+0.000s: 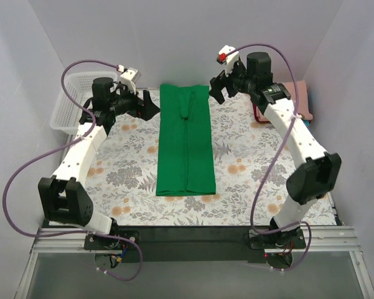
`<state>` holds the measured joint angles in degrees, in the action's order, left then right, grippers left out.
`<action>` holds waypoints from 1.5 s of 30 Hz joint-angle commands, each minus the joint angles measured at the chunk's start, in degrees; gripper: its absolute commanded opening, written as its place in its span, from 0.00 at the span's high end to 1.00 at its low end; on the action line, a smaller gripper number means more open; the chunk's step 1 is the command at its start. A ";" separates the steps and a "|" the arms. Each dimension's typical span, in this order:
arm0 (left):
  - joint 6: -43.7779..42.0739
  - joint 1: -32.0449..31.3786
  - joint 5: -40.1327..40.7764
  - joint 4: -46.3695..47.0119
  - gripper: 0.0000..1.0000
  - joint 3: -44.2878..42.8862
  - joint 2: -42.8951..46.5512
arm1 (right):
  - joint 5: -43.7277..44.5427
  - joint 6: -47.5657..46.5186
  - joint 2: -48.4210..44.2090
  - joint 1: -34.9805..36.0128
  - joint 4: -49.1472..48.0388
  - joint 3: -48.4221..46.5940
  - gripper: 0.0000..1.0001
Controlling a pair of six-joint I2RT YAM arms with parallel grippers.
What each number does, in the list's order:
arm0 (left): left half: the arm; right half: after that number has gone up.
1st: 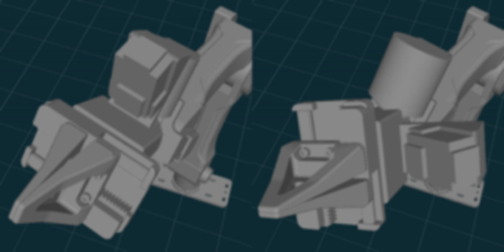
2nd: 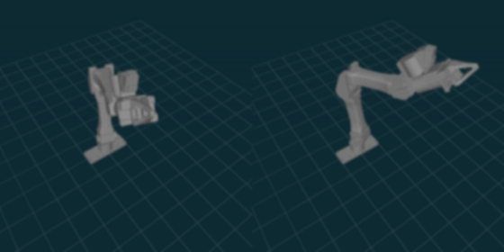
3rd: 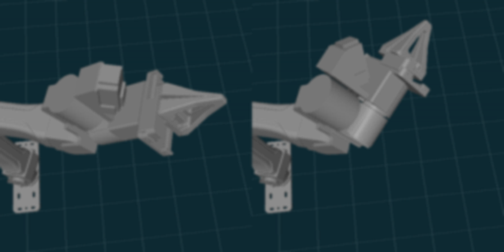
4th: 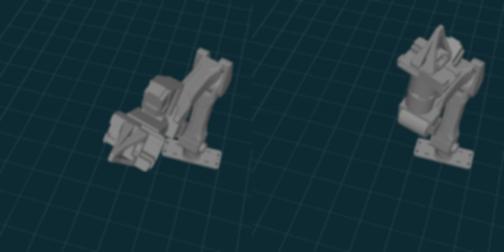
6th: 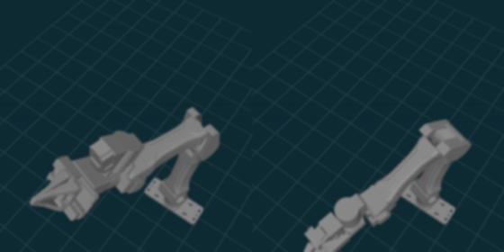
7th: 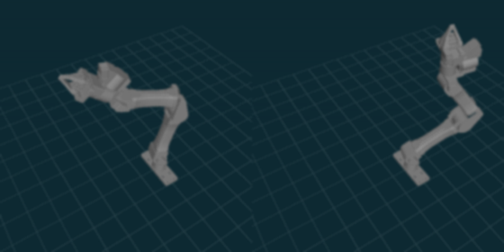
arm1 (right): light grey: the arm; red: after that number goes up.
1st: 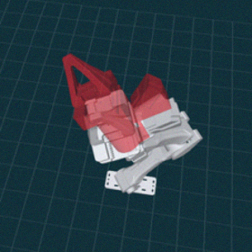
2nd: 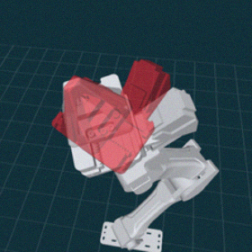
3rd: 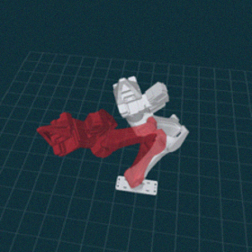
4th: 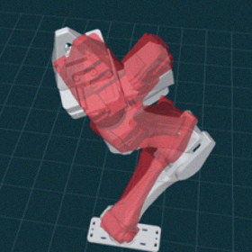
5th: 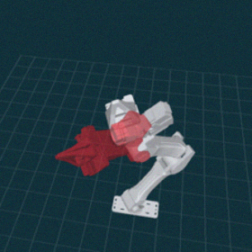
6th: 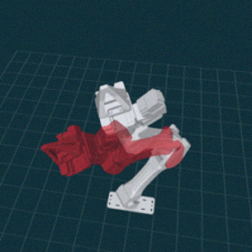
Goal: Fold and stack the t-shirts
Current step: Fold the tshirt
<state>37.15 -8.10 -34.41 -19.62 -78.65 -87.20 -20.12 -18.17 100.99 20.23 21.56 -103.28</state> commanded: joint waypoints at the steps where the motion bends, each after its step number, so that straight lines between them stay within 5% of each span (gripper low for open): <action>1: -6.90 0.19 -0.56 -0.16 0.12 4.29 4.22 | 4.13 -13.87 -4.83 1.39 5.94 5.28 0.02; 5: -13.91 0.19 -7.22 -6.19 0.11 6.84 7.65 | -5.16 -19.70 -10.62 3.32 13.85 9.23 0.02; 10: -31.13 -0.07 -16.71 -18.07 0.09 17.20 13.71 | -2.48 -28.92 -18.89 14.89 13.60 30.30 0.03; 11: -39.70 -0.42 -17.78 -20.70 0.09 19.65 15.11 | -0.47 -30.94 -20.73 16.84 13.07 33.29 0.08; 16: -53.29 -6.12 -14.38 -16.87 0.19 36.86 24.86 | 2.01 -31.13 -23.73 25.19 4.83 48.76 0.28; 20: -55.34 -12.02 -9.38 -12.48 0.35 45.84 28.40 | 3.50 -31.48 -22.77 27.14 0.86 54.67 0.37; 23: -54.73 -15.36 -7.43 -8.00 0.39 48.41 27.44 | 3.25 -32.10 -21.98 27.41 -0.73 56.44 0.41; 45: -50.94 -20.64 -0.31 2.12 0.44 52.55 17.50 | 2.72 -30.61 -16.44 28.99 -5.21 62.94 0.49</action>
<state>-12.86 -28.25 -36.47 -19.59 -27.14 -69.71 -17.47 -48.31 83.44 48.62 18.15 -41.78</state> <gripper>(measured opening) 0.565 0.521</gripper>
